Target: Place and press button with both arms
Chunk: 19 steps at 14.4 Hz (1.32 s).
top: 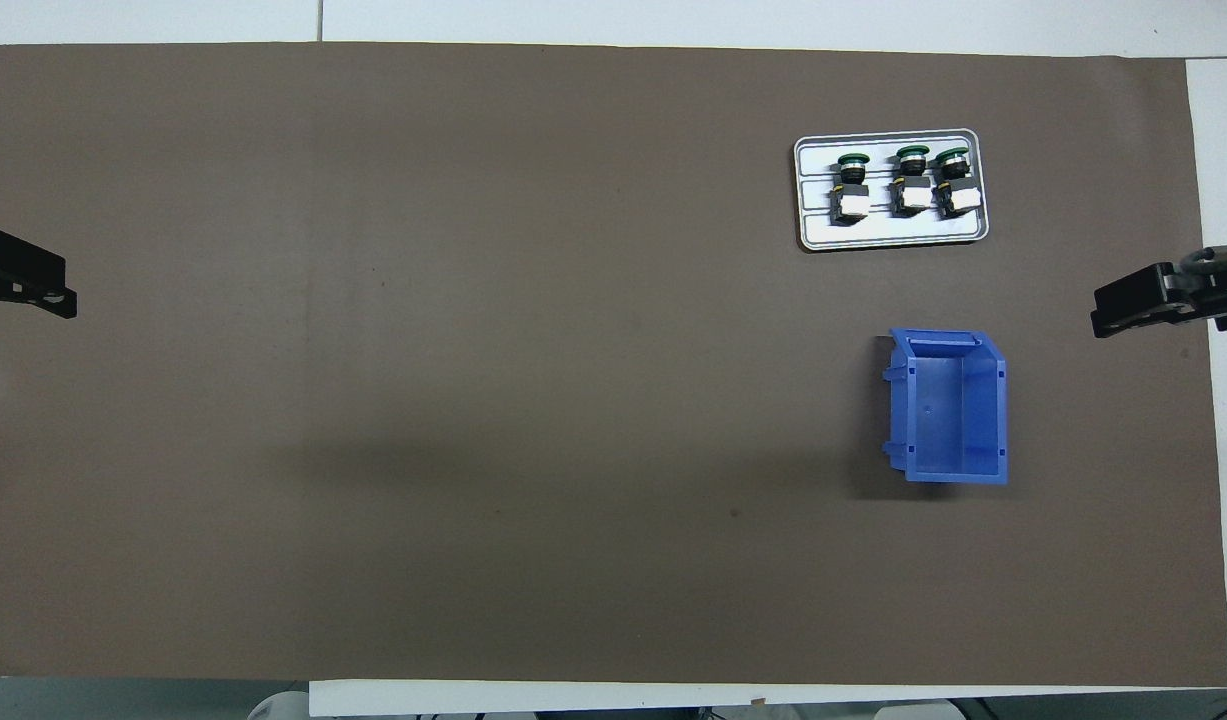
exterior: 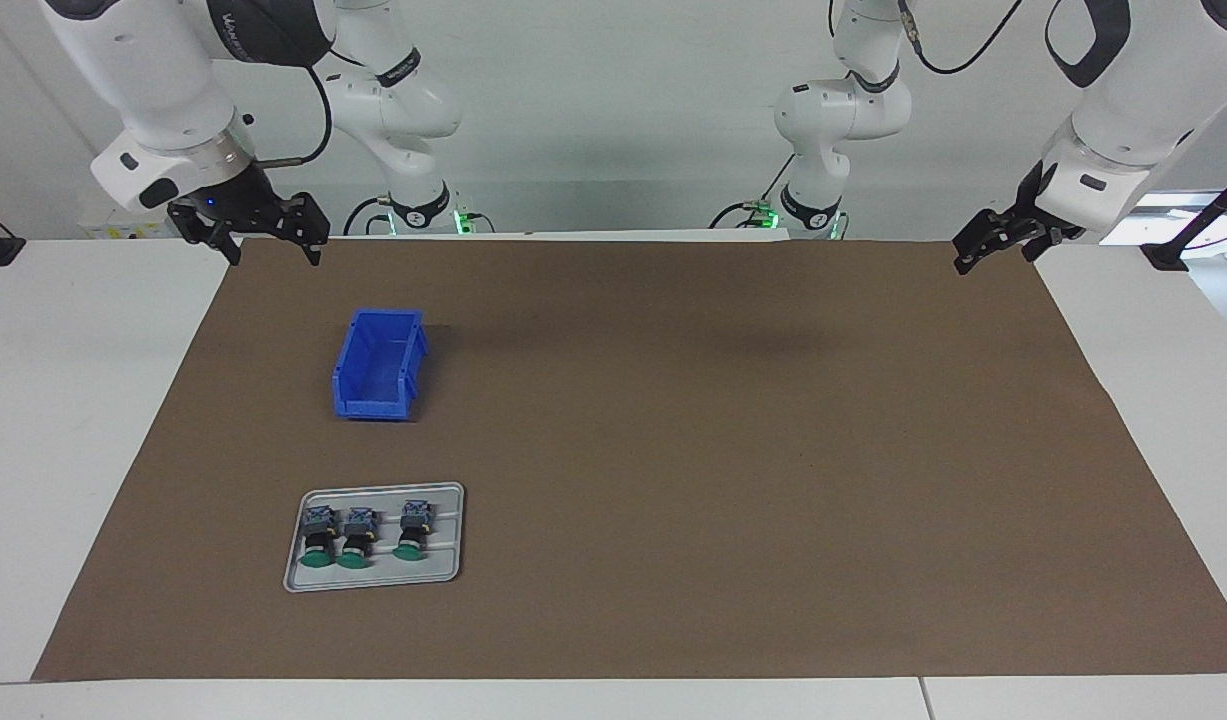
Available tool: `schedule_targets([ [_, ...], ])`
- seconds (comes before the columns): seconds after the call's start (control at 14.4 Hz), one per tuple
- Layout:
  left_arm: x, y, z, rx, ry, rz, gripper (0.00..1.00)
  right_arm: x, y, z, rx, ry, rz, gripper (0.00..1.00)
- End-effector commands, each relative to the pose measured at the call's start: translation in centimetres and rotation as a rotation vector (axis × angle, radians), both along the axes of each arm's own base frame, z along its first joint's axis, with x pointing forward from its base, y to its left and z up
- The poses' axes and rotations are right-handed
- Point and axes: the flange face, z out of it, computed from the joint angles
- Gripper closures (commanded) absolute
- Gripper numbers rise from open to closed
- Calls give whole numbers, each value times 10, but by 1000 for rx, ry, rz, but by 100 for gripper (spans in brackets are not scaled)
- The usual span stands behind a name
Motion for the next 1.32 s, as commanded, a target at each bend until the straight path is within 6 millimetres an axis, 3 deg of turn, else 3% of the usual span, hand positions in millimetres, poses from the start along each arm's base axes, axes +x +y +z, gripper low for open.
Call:
schedule_targets([
  [0.0,-8,-4,2,15,7,-15,0,19,17,-19,43,-39,51,1],
  [0.14,-9,-9,2,15,7,-24,0,54,40,-46,54,-74,64,1],
  [0.28,-8,-10,2,11,5,-21,0,82,67,-86,54,-94,14,1],
  [0.49,-8,-9,3,9,3,-23,0,129,77,-150,67,-147,-19,1],
  [0.69,-8,-7,2,8,5,-21,0,156,93,-224,82,-164,-33,1],
  [0.76,-8,-8,3,8,5,-23,0,161,103,-237,89,-184,-22,2],
  [0.97,-8,-9,3,9,5,-24,0,168,108,-268,94,-196,-16,14],
  [1.25,-8,-8,1,9,7,-23,0,175,97,-286,35,-236,28,19],
])
